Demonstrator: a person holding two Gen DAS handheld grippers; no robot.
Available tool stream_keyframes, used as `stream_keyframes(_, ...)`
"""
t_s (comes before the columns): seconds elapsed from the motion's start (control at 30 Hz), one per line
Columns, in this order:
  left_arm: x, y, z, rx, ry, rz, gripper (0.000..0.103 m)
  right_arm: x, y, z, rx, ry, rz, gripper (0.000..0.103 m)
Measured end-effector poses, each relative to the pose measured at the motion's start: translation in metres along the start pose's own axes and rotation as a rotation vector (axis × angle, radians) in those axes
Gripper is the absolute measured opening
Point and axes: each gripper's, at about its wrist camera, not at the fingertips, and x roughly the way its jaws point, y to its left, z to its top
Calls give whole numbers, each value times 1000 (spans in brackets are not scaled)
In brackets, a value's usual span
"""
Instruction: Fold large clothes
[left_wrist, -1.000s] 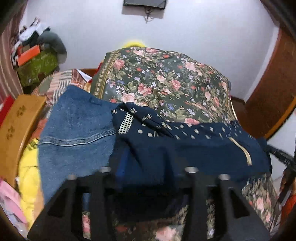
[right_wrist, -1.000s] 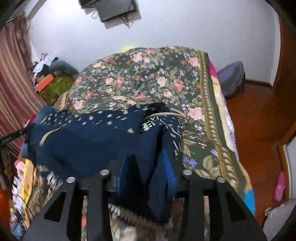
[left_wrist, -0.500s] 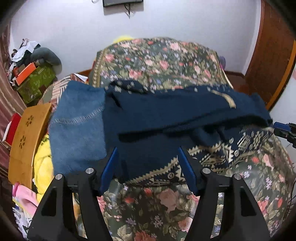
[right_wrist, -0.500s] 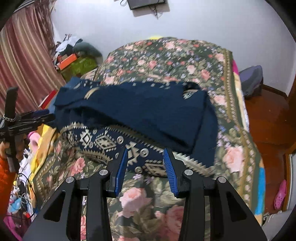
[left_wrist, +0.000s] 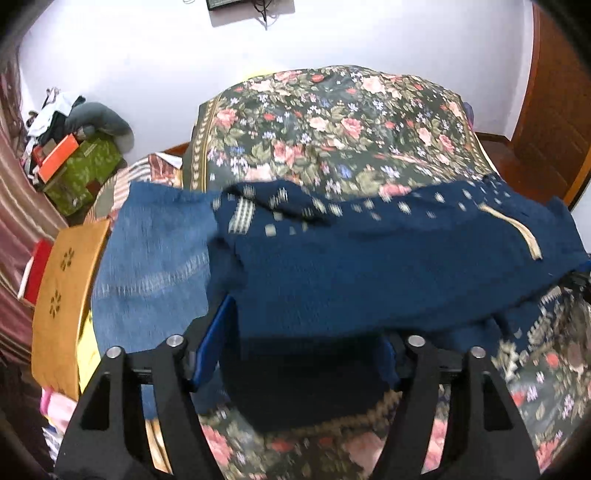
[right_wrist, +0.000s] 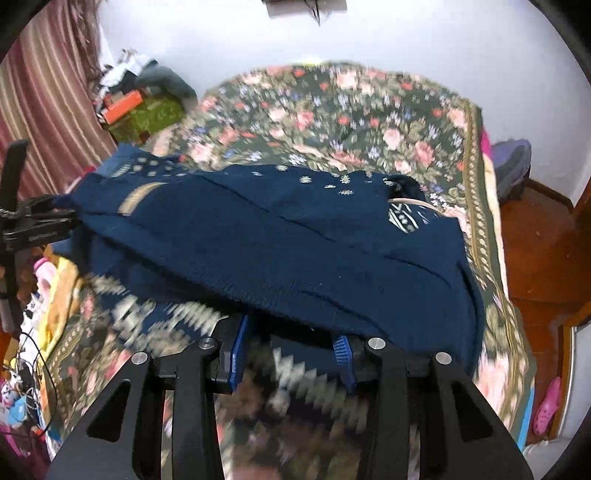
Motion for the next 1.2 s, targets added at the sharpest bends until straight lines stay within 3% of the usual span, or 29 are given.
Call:
stream_keyframes(0.1,19,1,23,35,11,38,73,13,-10,27,24,-9,-13,36)
stream_keyframes(0.17,29,4,38,42,10,94,73,15,-17,48,53,-61,-55,36)
stream_keyframes(0.27,41,20,57,-27,21,97,74,12,-24,65,114,-114,-77,36)
stream_keyframes(0.37,44,32,60,-93,27,79,74,5,-17,62,104,-152,-79,36)
stream_keyframes(0.47,33,36,51,-127,-12,85,74,-1,-8,51,69,-165,-65,36)
stream_keyframes(0.63,20,36,32,-149,-18,50,74,7,-9,34,53,-70,-12,36)
stream_keyframes(0.77,2,32,13,-141,-35,35,74,7,-13,12,32,-10,-33,36)
stream_keyframes(1.03,-41,37,-23,-164,-59,32,74,-29,-12,-15,41,-17,-43,37)
stream_keyframes(1.2,-69,50,-52,-229,-95,-4,75,-53,-1,-22,37,-48,-33,39)
